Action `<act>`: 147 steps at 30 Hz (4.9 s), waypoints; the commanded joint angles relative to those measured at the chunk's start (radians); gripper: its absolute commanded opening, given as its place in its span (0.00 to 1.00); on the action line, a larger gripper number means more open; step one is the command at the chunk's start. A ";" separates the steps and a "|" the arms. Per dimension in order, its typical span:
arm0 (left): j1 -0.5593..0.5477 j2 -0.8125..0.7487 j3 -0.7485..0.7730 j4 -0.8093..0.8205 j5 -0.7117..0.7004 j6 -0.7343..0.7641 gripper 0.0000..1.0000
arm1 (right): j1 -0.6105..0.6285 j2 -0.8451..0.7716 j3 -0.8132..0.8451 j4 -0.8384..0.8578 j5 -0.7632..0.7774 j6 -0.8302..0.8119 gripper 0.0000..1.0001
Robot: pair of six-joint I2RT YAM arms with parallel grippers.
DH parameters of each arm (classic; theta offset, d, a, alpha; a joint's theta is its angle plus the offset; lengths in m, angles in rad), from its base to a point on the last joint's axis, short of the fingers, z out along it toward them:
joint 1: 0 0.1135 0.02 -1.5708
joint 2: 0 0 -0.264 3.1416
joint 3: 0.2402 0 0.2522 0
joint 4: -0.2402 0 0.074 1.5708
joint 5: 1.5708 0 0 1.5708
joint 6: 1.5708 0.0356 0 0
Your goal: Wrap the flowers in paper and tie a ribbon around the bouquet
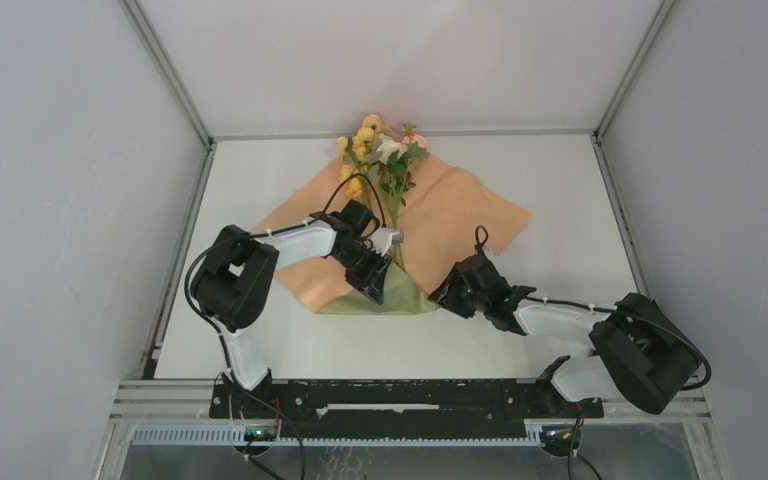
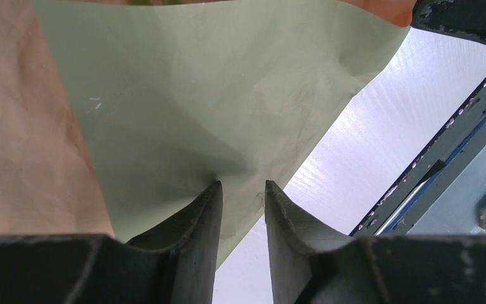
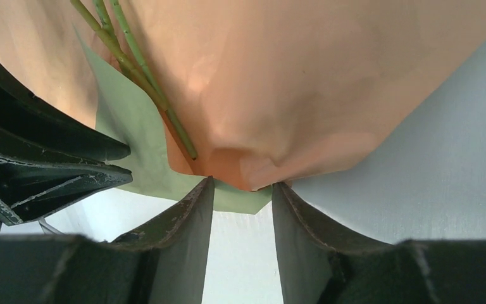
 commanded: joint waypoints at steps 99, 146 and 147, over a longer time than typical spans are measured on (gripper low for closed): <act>0.049 0.071 0.099 -0.156 0.288 0.154 0.33 | 0.293 0.121 0.423 -0.372 0.659 -0.603 0.00; 0.124 0.118 0.093 0.002 0.096 0.024 0.00 | 0.145 0.031 -0.048 0.417 0.210 -0.329 0.96; 0.124 0.117 0.094 0.002 0.096 0.025 0.00 | 0.140 0.053 -0.049 0.436 0.215 -0.326 0.94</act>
